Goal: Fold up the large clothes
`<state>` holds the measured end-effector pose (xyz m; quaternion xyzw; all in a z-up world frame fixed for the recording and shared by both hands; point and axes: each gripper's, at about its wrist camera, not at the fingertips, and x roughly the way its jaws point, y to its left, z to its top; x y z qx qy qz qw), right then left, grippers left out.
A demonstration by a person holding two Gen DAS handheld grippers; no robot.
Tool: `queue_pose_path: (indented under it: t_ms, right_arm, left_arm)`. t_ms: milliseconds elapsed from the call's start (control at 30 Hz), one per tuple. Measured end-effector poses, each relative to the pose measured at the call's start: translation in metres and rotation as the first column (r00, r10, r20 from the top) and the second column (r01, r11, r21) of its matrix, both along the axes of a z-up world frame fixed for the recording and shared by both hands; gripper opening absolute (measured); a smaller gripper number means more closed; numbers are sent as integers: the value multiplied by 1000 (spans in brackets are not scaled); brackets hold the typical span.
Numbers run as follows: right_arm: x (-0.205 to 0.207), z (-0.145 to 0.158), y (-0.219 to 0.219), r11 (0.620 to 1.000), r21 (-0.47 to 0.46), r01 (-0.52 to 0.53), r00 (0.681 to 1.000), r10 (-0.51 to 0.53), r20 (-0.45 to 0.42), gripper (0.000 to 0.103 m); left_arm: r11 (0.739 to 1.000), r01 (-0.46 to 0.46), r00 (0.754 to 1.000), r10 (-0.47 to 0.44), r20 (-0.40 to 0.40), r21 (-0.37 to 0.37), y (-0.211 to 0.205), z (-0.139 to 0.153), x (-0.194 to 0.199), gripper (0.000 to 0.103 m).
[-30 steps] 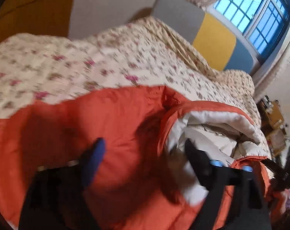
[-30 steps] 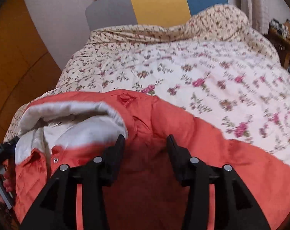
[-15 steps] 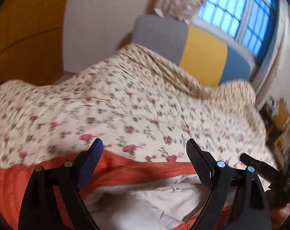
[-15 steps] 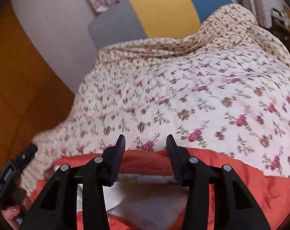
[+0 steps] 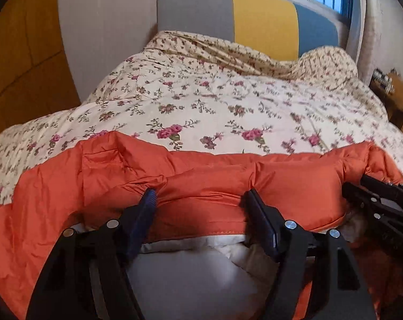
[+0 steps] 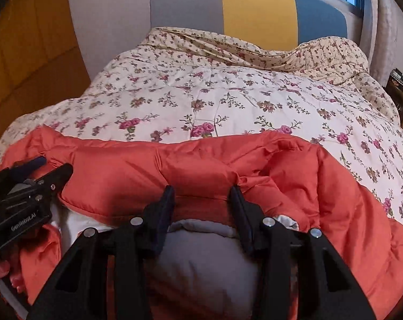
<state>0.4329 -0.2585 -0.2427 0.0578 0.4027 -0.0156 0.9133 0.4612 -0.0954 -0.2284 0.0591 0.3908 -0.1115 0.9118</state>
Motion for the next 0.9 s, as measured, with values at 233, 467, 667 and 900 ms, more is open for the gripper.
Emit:
queue_pose_path:
  t_ms: [233,467,667,900]
  right_arm:
    - [-21,32,-29,979,200,26,998,-36,45,44]
    - [-11,6,-30,993,93,66,998,-67,3,43]
    - [-11,-2,-29,993,92,74,997,-77,27,44]
    - [-23,14,-30,994,92,51,998,-54,30,48]
  left_arm:
    - [1000,4,1000,-4,-2,-17,3,-1,-2,70]
    - [1000,4,1000,-4,4,-12,0,-1,-4,71]
    - [1000,2,1000,-2,4,15,-3,-1,-3,72]
    - [1000,2,999,-2,32,-19,7,23,-31,92]
